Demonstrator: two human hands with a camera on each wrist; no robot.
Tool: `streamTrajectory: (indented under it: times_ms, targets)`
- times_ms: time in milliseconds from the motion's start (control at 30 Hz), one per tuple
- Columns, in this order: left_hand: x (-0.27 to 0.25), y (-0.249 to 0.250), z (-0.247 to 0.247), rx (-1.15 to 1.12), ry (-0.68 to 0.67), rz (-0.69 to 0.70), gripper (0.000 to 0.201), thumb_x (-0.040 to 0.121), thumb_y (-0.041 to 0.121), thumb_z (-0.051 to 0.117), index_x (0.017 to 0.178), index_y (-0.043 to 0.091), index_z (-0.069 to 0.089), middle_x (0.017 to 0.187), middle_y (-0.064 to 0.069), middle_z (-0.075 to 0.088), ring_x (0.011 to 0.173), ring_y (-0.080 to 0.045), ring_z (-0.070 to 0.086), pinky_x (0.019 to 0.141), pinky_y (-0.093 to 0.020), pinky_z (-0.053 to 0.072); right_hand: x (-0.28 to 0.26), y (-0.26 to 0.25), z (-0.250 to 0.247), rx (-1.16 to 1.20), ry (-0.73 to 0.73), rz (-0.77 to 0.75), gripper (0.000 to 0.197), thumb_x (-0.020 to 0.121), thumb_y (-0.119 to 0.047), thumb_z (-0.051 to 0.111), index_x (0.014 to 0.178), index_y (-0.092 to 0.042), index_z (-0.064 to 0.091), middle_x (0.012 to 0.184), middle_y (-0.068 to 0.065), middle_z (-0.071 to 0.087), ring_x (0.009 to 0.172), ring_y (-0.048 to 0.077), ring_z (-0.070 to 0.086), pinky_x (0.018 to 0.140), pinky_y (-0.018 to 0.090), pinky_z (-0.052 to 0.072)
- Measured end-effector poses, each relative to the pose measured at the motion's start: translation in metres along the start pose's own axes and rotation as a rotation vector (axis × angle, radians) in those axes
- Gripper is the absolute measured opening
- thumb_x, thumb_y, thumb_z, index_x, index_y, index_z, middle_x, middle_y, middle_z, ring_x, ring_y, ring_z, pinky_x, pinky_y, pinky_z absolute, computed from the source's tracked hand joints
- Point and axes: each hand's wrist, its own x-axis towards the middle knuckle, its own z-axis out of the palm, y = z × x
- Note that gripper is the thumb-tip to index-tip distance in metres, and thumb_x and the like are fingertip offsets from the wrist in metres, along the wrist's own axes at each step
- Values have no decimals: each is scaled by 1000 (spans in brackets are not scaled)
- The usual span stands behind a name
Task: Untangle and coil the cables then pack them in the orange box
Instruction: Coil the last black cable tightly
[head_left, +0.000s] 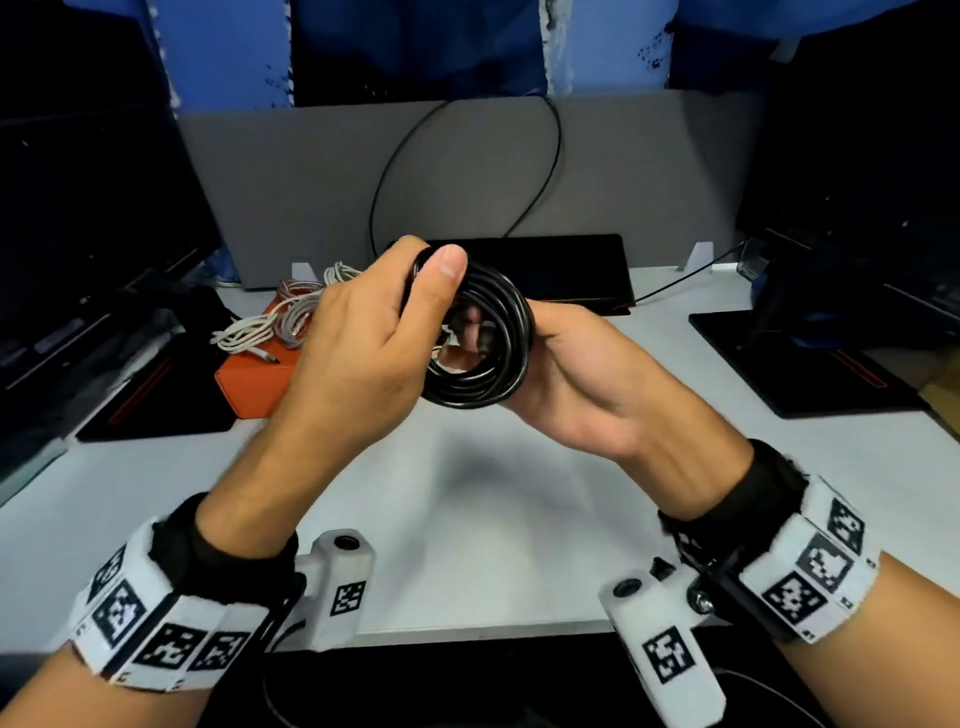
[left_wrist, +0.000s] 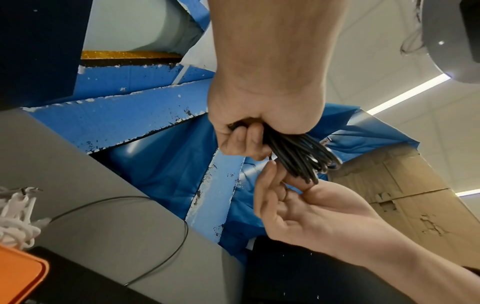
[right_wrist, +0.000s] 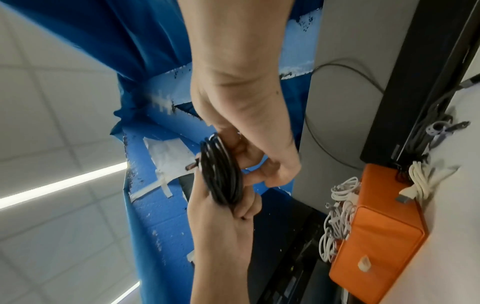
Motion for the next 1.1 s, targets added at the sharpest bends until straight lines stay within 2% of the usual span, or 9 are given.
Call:
streamTrajectory:
  times_ms: [167, 233, 367, 567, 667, 733, 800, 933, 1100]
  targets:
    - [0, 2, 3, 105, 41, -12, 35, 107, 42, 43, 76, 25, 47, 57, 15, 57, 62, 1, 57, 54, -12, 36, -2, 1, 11, 139, -87, 21, 73, 101, -70, 26, 90, -7, 59, 74, 4, 60, 85, 22, 58, 98, 41, 51]
    - [-1, -1, 3, 162, 51, 4, 37, 107, 42, 42, 79, 19, 47, 55, 9, 51, 63, 0, 56, 54, -12, 35, -4, 0, 11, -35, -81, -33, 55, 98, -59, 46, 79, -12, 67, 78, 5, 62, 88, 20, 62, 91, 35, 56]
    - [3, -8, 2, 230, 25, -3, 38, 108, 43, 40, 74, 25, 40, 54, 6, 45, 63, -3, 54, 53, -14, 34, -6, -5, 0, -626, -29, -32, 6, 96, -20, 70, 90, -19, 71, 91, -7, 71, 96, 12, 70, 92, 39, 56]
    - [1, -11, 7, 367, -90, -56, 40, 104, 55, 36, 76, 26, 39, 58, 3, 52, 56, -10, 50, 52, -34, 33, -15, -15, -1, -1117, 85, 52, 23, 101, -28, 59, 124, -25, 55, 94, 0, 75, 65, 18, 76, 74, 45, 64]
    - [-2, -8, 2, 475, -156, -85, 42, 101, 61, 33, 84, 26, 47, 65, 3, 59, 62, -15, 54, 54, -37, 42, -18, -10, -5, -1404, 60, 122, 58, 107, -35, 47, 159, -30, 23, 86, -5, 76, 61, 7, 73, 68, 34, 60]
    - [-1, -4, -5, 494, -141, -88, 45, 101, 61, 34, 82, 23, 49, 63, 0, 57, 64, -16, 54, 55, -37, 41, -22, -21, -8, -1538, -18, 5, 52, 109, -32, 43, 158, -25, 30, 82, -7, 74, 63, 3, 71, 71, 33, 58]
    - [3, 0, -12, 423, -145, -96, 48, 102, 57, 37, 75, 19, 50, 60, -1, 54, 59, -10, 54, 54, -29, 36, -26, -40, -15, -1496, -91, -127, 34, 109, -26, 44, 142, -24, 55, 81, -7, 75, 69, 2, 73, 78, 31, 58]
    - [14, -15, -10, 112, -115, -190, 52, 104, 51, 45, 66, 17, 52, 56, 1, 55, 45, -8, 51, 45, -21, 36, -16, -33, -30, -1306, 22, -283, 27, 109, -22, 47, 125, -22, 69, 94, -9, 76, 87, 2, 75, 86, 39, 60]
    - [15, -20, 9, -465, -81, -478, 47, 106, 50, 42, 77, 15, 57, 57, 1, 52, 45, -14, 43, 48, -24, 30, 2, -14, -25, -684, 243, -281, 23, 110, -11, 46, 109, -4, 68, 101, 28, 72, 78, 17, 71, 72, 32, 63]
